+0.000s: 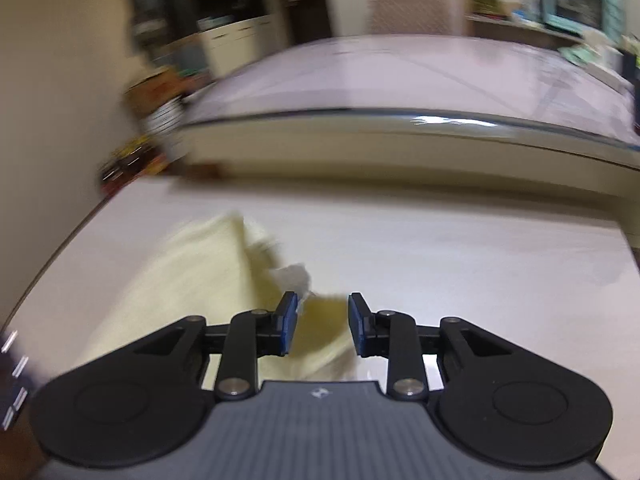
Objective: Fold towel
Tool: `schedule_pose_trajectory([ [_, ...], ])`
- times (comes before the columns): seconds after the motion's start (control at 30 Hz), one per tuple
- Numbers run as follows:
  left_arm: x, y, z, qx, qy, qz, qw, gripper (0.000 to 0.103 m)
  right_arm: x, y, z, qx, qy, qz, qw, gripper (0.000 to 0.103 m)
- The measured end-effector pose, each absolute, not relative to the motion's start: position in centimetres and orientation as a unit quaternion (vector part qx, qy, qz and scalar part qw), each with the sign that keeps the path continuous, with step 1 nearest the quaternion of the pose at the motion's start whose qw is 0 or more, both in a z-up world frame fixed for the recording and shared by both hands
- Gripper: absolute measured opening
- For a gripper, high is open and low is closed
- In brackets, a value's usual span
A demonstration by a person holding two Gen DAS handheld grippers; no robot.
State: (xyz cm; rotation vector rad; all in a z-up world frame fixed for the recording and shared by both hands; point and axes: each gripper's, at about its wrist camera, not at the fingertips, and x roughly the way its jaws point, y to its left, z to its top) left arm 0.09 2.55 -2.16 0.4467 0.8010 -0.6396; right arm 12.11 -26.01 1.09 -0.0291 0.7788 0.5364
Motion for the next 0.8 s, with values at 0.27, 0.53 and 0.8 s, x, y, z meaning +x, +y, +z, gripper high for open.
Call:
schedule_pose_trajectory([
  [0.27,-0.5,2.7,-1.9,0.209,0.369,-0.306,0.853,0.012,5.0,-22.9,0.0,-0.067,0.355,0.239,0.901,0.047],
  [0.53,-1.2,3.5,-1.1,0.191,0.354,-0.299,0.865,0.024,6.2,-25.0,0.4,-0.002,0.323,0.202,0.925,0.054],
  [0.8,-0.8,4.5,-0.6,0.166,0.35,-0.281,0.878,0.025,11.0,-30.7,2.1,0.178,0.322,0.167,0.915,0.082],
])
